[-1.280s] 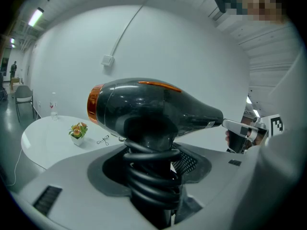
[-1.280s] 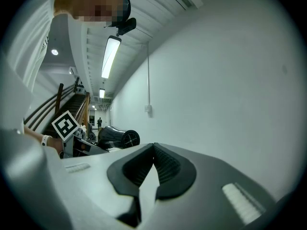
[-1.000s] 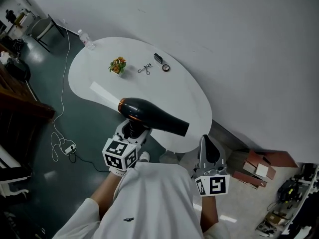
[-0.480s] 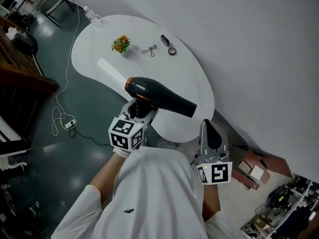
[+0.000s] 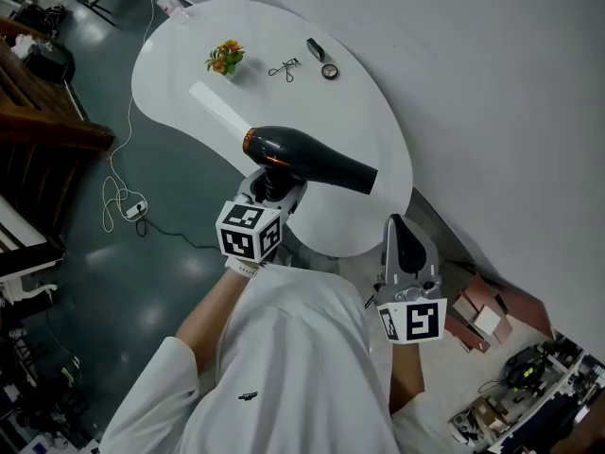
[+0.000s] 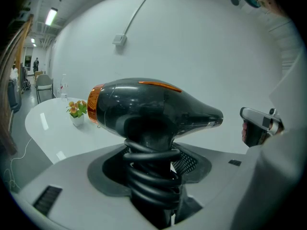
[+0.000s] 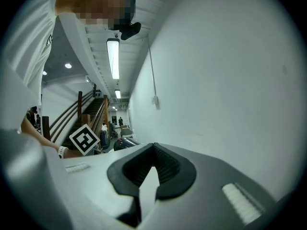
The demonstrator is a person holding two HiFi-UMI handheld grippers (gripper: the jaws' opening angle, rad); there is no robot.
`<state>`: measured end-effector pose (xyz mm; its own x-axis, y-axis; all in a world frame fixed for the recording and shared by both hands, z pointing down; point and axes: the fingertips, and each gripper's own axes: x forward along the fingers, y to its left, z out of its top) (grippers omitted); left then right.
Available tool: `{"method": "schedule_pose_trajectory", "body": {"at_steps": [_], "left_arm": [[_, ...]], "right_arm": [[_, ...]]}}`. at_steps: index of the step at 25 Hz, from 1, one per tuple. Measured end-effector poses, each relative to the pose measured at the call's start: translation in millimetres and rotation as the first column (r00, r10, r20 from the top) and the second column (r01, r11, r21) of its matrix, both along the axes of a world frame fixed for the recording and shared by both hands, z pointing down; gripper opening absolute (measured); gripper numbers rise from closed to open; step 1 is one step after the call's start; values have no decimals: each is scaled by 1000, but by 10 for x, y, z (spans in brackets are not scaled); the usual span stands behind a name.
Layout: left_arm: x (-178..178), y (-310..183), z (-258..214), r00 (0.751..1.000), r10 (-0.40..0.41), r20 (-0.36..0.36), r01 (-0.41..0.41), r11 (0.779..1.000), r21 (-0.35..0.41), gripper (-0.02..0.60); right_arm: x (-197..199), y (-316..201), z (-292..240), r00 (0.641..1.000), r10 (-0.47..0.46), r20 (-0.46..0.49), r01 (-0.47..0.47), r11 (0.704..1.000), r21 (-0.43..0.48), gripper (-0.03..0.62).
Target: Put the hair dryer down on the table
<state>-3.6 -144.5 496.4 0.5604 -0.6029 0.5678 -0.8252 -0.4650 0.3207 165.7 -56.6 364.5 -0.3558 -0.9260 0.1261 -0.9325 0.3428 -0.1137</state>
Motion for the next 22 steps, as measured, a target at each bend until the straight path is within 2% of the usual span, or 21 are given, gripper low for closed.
{"method": "schedule_pose_trajectory", "body": {"at_steps": [9,22], "left_arm": [[148,-74,449,999,-35,16,36,997,-71,262],[384,-203,974,998,-22,63,30,991,-128,262]], "right_arm": [[86,-83,212,1000,-9,22,9,999,-38,11],[169,-190,482,1000,-10,28,12,997,-77,11]]}}
